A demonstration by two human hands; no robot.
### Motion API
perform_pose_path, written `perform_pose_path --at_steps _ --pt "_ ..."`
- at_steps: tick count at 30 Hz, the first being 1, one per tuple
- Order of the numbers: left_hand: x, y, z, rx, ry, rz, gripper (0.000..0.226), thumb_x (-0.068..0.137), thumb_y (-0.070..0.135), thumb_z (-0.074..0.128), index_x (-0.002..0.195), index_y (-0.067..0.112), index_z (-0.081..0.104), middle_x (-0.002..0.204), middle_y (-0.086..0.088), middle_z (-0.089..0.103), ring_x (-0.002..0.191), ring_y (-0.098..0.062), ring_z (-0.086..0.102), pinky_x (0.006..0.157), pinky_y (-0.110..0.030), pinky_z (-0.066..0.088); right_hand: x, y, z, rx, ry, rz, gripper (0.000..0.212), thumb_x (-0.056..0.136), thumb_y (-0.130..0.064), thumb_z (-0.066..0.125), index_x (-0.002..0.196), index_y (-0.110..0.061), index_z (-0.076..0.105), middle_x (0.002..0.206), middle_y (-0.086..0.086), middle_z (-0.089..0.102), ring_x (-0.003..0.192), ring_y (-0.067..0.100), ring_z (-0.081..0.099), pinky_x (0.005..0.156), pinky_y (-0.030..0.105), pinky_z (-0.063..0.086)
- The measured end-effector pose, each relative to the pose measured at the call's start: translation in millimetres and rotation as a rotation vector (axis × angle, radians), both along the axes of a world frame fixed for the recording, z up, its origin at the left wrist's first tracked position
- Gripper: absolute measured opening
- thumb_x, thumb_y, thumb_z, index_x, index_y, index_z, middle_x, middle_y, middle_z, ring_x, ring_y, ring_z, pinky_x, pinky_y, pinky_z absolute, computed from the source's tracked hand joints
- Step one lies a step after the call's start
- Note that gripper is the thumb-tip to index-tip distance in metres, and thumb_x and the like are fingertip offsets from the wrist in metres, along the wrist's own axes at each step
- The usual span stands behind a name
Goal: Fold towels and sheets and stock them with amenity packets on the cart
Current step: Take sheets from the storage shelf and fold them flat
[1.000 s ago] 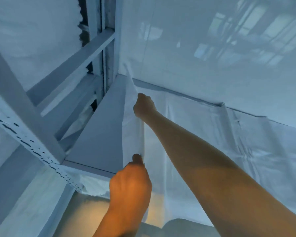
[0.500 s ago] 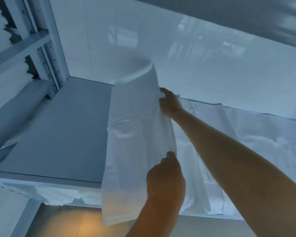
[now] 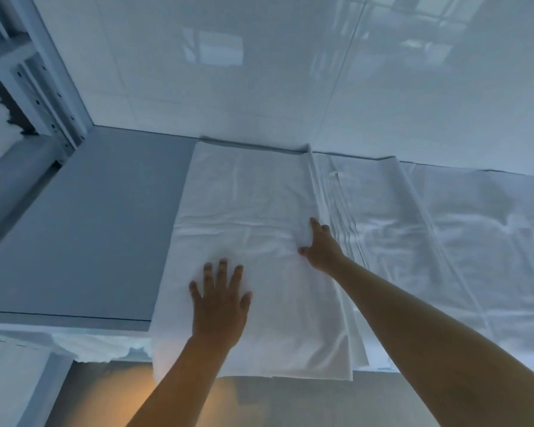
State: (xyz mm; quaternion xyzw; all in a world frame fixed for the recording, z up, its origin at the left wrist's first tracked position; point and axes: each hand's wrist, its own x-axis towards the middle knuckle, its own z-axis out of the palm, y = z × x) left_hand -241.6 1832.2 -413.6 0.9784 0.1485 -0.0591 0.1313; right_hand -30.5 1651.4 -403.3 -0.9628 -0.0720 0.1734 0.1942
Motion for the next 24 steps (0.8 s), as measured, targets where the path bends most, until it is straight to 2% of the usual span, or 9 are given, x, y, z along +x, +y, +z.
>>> perform_pose_path --at_steps 3,5,14,20,24 --pt "-7.8 27.3 -15.3 0.030 -0.016 -0.043 0.064 0.099 0.056 0.028 0.156 0.029 0.040 0.165 -0.006 0.031 0.152 -0.036 0.027 0.115 -0.065 0.026 -3.4 7.1 -1.4 -0.003 -0.014 0.026 0.090 0.092 -0.026 0.071 0.163 -0.020 0.015 0.158 0.015 0.029 0.134 0.038 0.049 0.106 0.043 0.045" --pt "-11.1 36.7 -18.1 0.029 -0.022 -0.050 0.065 0.098 0.057 0.027 0.155 0.030 0.041 0.165 -0.005 0.032 0.152 -0.035 0.028 0.115 -0.065 0.027 -7.4 17.1 0.2 0.000 -0.021 0.035 0.088 0.092 -0.025 0.072 0.162 -0.021 0.018 0.156 0.014 0.032 0.136 0.037 0.047 0.109 0.043 0.044" --pt "-41.2 127.4 -27.2 0.047 -0.031 -0.068 0.069 0.098 0.063 0.018 0.161 0.036 0.024 0.170 0.002 0.016 0.157 -0.027 0.014 0.121 -0.057 0.020 -42.8 94.6 -8.9 0.041 -0.066 0.042 0.084 0.092 -0.025 0.070 0.161 -0.022 0.023 0.151 0.012 0.036 0.131 0.039 0.050 0.108 0.043 0.042" --pt "-58.4 192.6 -26.2 0.053 0.008 -0.063 0.072 0.093 0.068 0.007 0.161 0.044 0.007 0.171 0.011 -0.004 0.158 -0.020 -0.002 0.124 -0.053 0.010 -63.2 153.5 -14.9 0.074 -0.070 0.043 0.084 0.092 -0.025 0.069 0.161 -0.023 0.021 0.152 0.011 0.033 0.127 0.039 0.054 0.104 0.044 0.046" --pt "-61.1 192.1 -21.4 0.029 0.081 -0.011 0.067 0.101 0.060 0.024 0.162 0.039 0.006 0.171 0.007 -0.005 0.158 -0.022 -0.004 0.124 -0.056 0.010 -67.9 165.0 -16.1 0.124 -0.046 0.001 0.088 0.089 -0.024 0.072 0.161 -0.022 0.021 0.155 0.011 0.033 0.130 0.036 0.053 0.105 0.040 0.044"
